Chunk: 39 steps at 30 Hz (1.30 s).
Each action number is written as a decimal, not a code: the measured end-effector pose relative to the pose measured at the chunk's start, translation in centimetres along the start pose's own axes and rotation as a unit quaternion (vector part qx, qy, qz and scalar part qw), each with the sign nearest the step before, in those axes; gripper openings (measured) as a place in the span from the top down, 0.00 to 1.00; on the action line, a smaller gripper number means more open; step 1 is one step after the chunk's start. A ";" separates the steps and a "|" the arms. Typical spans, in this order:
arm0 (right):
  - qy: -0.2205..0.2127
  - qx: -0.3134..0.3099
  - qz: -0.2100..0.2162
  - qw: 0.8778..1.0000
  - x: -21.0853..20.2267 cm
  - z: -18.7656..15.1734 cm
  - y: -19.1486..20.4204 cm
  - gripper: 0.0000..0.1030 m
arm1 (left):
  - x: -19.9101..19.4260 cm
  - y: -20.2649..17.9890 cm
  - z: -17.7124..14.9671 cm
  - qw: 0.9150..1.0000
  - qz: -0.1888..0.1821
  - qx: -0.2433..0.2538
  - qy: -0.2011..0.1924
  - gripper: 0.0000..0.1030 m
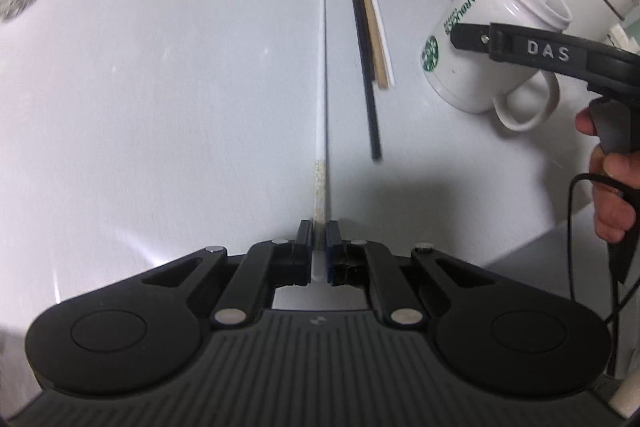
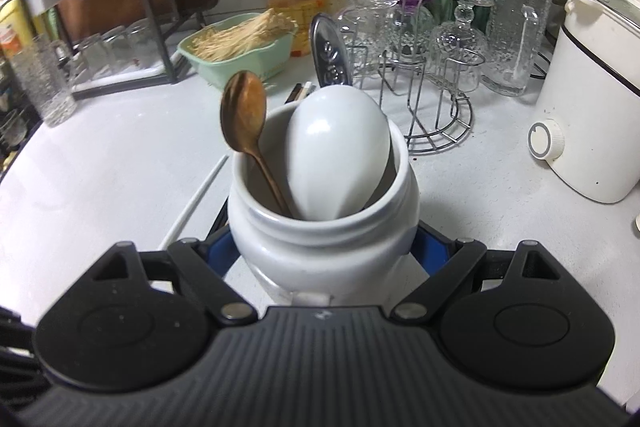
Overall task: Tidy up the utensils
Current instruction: 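Lift the white chopstick with the left tool off the counter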
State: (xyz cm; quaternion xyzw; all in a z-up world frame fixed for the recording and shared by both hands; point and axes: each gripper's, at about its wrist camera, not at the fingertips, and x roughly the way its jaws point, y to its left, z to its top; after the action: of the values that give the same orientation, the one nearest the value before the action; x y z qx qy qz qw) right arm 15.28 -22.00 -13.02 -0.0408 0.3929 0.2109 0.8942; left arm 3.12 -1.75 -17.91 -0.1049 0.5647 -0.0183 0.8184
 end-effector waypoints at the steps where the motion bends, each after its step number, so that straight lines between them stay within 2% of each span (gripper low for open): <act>1: -0.001 -0.005 0.004 1.000 -0.2 -0.2 -0.1 0.12 | -0.2 -0.2 -0.6 1.000 0.000 -0.005 0.001 0.93; 11: -0.004 -0.029 0.028 0.999 -0.9 -1.0 -0.3 0.12 | -1.0 -0.7 -4.4 0.998 0.000 -0.056 0.000 0.93; 17: -0.005 -0.034 0.032 0.999 -1.0 -1.1 -0.4 0.12 | -1.0 0.1 -4.4 0.997 -0.008 -0.076 -0.006 0.91; 19: -0.005 -0.034 0.032 0.999 -1.0 -1.1 -0.4 0.12 | -1.1 0.3 -4.5 0.996 -0.007 -0.085 -0.006 0.83; 21: -0.006 -0.034 0.032 0.999 -1.0 -1.2 -0.4 0.12 | -1.2 0.7 -4.8 0.995 -0.018 -0.095 -0.007 0.63; 23: -0.008 -0.034 0.032 0.999 -1.1 -1.3 -0.4 0.12 | -1.3 0.7 -5.1 0.995 -0.026 -0.097 -0.011 0.61; 28: -0.010 -0.032 0.031 0.999 -1.1 -1.4 -0.4 0.12 | -1.1 0.5 -5.5 0.996 -0.023 -0.086 -0.012 0.61; 31: -0.010 -0.032 0.030 0.999 -1.2 -1.5 -0.3 0.12 | -0.5 0.6 -5.7 0.996 -0.023 -0.082 -0.005 0.65; 32: -0.010 -0.032 0.030 0.999 -1.2 -1.5 -0.3 0.12 | -0.2 0.6 -5.8 0.997 -0.023 -0.079 -0.004 0.73; 33: -0.010 -0.032 0.029 0.999 -1.2 -1.5 -0.3 0.12 | 0.0 0.6 -5.8 0.997 -0.021 -0.078 -0.001 0.86; 34: -0.010 -0.032 0.029 0.999 -1.3 -1.5 -0.3 0.12 | 0.0 0.6 -5.8 0.997 -0.018 -0.076 -0.003 0.91; 39: -0.012 -0.030 0.028 0.999 -1.3 -1.6 -0.3 0.12 | -1.6 0.1 -5.3 0.999 0.010 -0.046 -0.023 0.92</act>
State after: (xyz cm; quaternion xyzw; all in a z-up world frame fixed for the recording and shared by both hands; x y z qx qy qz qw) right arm 13.57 -23.13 -13.23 -0.0536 0.3770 0.2480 0.8908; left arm -2.35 -2.16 -18.23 -0.1372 0.5465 0.0182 0.8259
